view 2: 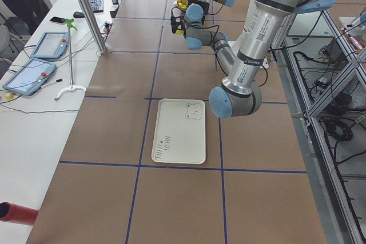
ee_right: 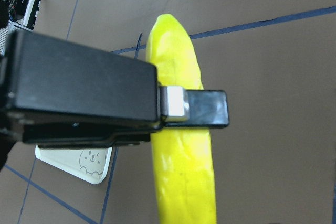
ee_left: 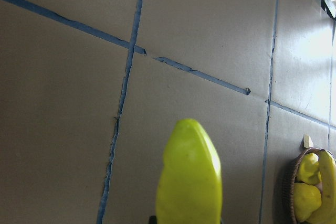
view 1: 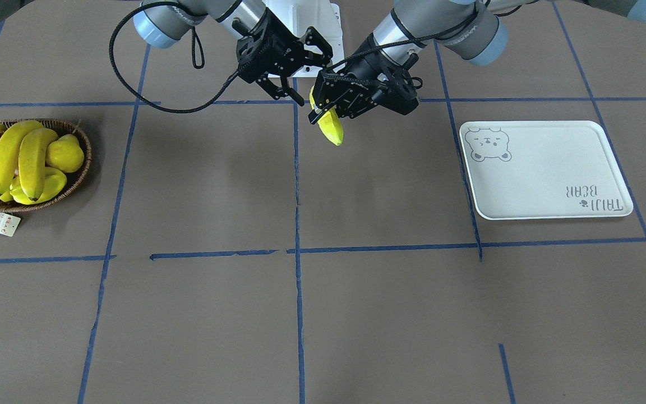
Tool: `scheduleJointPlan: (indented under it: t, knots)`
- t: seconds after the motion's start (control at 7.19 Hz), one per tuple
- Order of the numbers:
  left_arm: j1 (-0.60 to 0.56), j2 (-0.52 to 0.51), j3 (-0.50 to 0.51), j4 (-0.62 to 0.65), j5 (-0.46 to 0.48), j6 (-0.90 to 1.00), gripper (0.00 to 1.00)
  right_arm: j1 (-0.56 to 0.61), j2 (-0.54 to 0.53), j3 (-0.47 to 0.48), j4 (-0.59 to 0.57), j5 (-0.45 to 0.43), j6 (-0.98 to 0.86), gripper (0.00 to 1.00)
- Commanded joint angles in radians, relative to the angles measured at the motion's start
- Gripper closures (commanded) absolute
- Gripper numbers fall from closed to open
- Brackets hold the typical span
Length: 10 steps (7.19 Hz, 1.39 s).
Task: Transfer all bananas from basket to plate
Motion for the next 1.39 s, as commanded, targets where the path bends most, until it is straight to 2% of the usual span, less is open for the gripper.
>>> scheduleJointPlan:
  t: [0.0,0.28,0.42,0.7,0.83,1.25]
  knots:
    - [-0.011,0.043,-0.001,0.011,0.004,0.003,1.00,0.030,-0.047,0.054,-0.011,0.058,0.000,0.00]
    - [-0.050,0.150,-0.006,0.017,-0.004,0.006,1.00,0.112,-0.139,0.105,-0.012,0.185,0.000,0.00]
    - [-0.092,0.210,-0.016,0.062,-0.007,0.006,1.00,0.172,-0.177,0.108,-0.020,0.251,-0.002,0.00]
    - [-0.184,0.272,-0.030,0.254,-0.028,0.033,1.00,0.260,-0.191,0.111,-0.125,0.343,-0.013,0.00]
    - [-0.204,0.342,-0.048,0.313,-0.024,0.061,1.00,0.289,-0.191,0.111,-0.188,0.362,-0.026,0.00]
    - [-0.346,0.522,-0.041,0.312,-0.033,0.263,0.98,0.389,-0.212,0.117,-0.400,0.442,-0.194,0.00]
